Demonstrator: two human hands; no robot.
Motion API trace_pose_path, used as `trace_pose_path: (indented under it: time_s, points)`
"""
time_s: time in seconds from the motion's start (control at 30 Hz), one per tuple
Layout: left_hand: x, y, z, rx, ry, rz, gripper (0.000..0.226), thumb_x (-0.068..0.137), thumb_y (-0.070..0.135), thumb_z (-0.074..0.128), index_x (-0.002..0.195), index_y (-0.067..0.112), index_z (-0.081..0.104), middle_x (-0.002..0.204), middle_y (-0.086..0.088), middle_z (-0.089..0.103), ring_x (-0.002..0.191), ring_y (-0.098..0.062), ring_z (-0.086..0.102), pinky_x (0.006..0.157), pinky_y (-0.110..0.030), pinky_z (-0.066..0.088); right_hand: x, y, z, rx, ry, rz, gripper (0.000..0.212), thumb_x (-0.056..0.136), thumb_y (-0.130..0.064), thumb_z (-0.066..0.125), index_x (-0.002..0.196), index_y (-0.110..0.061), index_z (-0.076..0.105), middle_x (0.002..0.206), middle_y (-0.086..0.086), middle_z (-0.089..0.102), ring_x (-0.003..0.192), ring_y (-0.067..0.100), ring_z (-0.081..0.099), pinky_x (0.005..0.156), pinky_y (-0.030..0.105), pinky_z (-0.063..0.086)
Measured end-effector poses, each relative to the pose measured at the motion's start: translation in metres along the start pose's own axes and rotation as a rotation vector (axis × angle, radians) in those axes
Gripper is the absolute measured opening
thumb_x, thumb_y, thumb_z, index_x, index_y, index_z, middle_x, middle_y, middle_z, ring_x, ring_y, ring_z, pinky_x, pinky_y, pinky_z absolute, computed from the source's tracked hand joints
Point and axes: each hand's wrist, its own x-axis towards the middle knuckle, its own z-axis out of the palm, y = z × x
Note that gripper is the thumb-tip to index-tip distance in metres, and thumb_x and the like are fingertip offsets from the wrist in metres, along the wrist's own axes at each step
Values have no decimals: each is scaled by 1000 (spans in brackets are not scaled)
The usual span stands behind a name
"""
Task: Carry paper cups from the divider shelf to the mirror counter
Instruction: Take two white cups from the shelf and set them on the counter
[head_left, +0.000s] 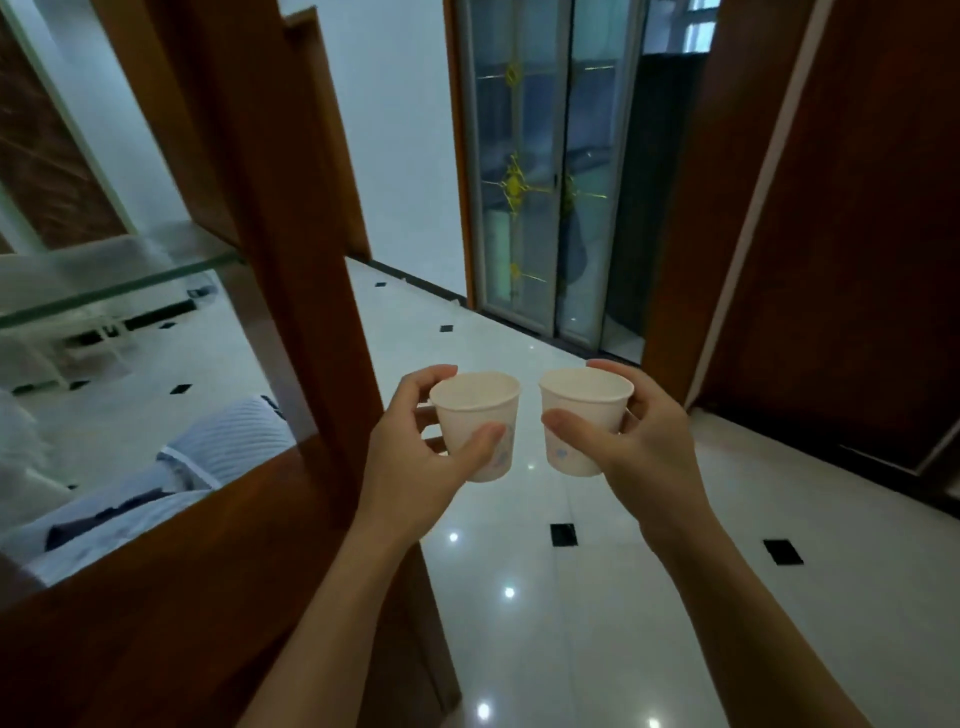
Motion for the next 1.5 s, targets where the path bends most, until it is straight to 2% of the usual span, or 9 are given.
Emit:
trace_pose_path:
  time_s: [0.1, 0.23, 0.53, 0.67, 0.77, 0.9, 1.13, 1.27, 1.5]
  points:
    - [3, -2, 27, -48, -83, 7, 61, 73, 30, 82, 125, 32, 51, 121, 17, 58, 107, 2, 57, 71, -16, 53, -7, 10, -27, 4, 87, 47, 87, 45, -64, 71, 124, -34, 48, 116, -15, 56, 104, 10, 56, 65, 11, 52]
    - [9, -3, 63, -113, -221, 25, 74, 62, 50, 75, 128, 27, 51, 124, 12, 57, 110, -9, 58, 78, -23, 58, -21, 22, -56, -32, 235, 90, 79, 49, -57, 75, 121, -37, 48, 111, -23, 54, 101, 9, 56, 66, 10, 51]
    - [14, 1, 143, -310, -679, 151, 74, 58, 51, 71, 125, 32, 46, 119, 24, 52, 107, -2, 56, 73, -9, 51, -96, 21, -105, -219, 716, 223, 73, 59, -39, 87, 124, -33, 53, 114, -13, 59, 102, 9, 58, 70, 20, 56]
    - [-14, 9, 176, -404, -913, 201, 70, 59, 52, 72, 122, 38, 47, 119, 24, 53, 108, -1, 56, 75, -14, 54, -154, 13, -114, -278, 959, 274, 67, 61, -37, 87, 120, -36, 56, 107, -17, 62, 94, -2, 59, 61, 17, 53]
    - [-51, 24, 202, -466, -1092, 250, 65, 70, 34, 80, 127, 29, 49, 120, 22, 54, 107, -2, 57, 77, -23, 56, -204, 0, -119, -303, 1114, 298, 67, 59, -36, 89, 118, -34, 59, 106, -13, 66, 93, 1, 63, 67, 20, 54]
    - [-112, 51, 228, -567, -1318, 298, 64, 71, 23, 83, 125, 30, 49, 118, 22, 56, 107, 1, 57, 74, -16, 54, -270, -21, -125, -353, 1314, 312, 59, 59, -35, 89, 112, -38, 61, 103, -14, 69, 94, 3, 65, 68, 18, 53]
    - [-229, 109, 257, -728, -1627, 259, 57, 62, 35, 79, 113, 37, 55, 109, 26, 63, 103, -2, 62, 71, -21, 56, -384, -50, -137, -420, 1620, 332, 59, 59, -35, 88, 111, -38, 60, 102, -22, 68, 94, 2, 65, 66, 15, 51]
    - [-300, 142, 278, -742, -1758, 278, 59, 60, 37, 80, 114, 36, 56, 113, 17, 64, 104, -2, 63, 75, -25, 57, -448, -59, -158, -451, 1771, 343, 61, 57, -40, 87, 111, -40, 60, 103, -24, 67, 93, 0, 64, 65, 14, 51]
    - [-441, 214, 323, -737, -1917, 303, 61, 57, 44, 79, 113, 40, 56, 112, 22, 64, 105, -4, 62, 79, -29, 57, -568, -78, -229, -451, 1927, 374, 64, 57, -39, 87, 115, -36, 59, 104, -25, 65, 96, 0, 63, 67, 16, 52]
